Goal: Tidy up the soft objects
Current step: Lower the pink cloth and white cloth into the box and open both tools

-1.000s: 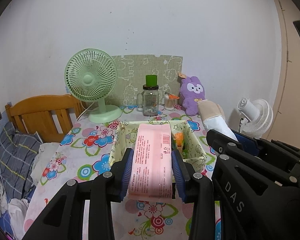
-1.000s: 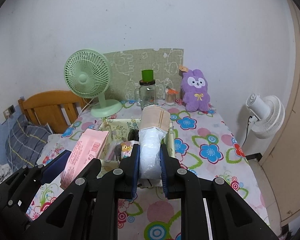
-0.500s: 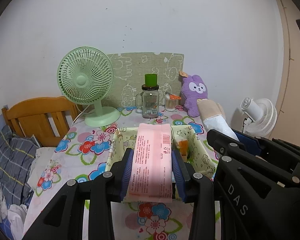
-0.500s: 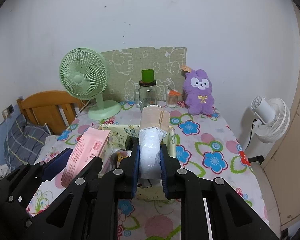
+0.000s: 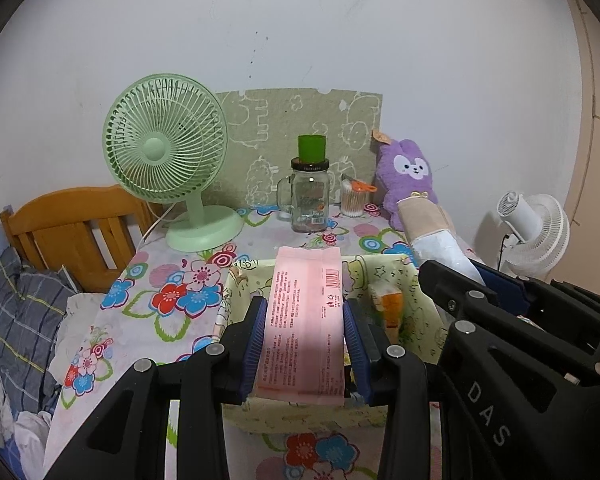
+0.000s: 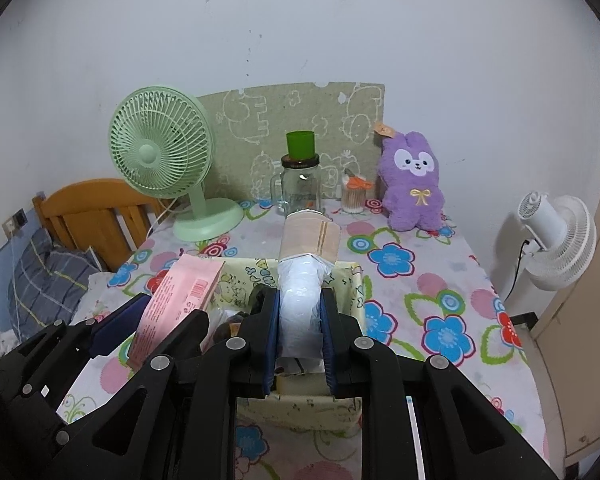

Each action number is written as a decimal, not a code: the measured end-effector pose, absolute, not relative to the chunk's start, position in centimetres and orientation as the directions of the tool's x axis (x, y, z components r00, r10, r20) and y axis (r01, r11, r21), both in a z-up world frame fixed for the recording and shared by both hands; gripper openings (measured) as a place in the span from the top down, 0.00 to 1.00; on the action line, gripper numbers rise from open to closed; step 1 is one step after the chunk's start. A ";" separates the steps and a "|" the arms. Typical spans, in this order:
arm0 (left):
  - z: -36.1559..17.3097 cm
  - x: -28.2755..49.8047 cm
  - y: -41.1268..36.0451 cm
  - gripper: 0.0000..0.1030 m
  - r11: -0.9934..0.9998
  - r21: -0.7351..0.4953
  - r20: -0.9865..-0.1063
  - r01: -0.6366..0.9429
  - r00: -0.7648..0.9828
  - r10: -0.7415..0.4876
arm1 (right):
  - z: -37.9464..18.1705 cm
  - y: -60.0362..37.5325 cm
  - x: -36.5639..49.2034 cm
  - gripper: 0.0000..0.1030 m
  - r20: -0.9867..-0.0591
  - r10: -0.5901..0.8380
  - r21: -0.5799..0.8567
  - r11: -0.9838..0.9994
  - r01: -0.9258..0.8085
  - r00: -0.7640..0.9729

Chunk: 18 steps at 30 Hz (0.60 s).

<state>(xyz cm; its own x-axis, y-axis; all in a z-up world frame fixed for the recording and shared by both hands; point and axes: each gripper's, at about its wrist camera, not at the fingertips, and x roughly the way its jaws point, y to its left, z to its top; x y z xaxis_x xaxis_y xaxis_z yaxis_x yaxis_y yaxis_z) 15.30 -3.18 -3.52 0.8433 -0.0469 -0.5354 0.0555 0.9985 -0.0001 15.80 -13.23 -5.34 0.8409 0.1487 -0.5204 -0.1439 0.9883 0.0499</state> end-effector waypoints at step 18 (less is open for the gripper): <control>-6.7 20.7 -1.6 0.54 1.000 0.016 -0.591 -0.007 0.807 0.015 | -8.0 -12.0 21.0 0.79 -0.569 0.166 0.055 0.985 -0.164 0.805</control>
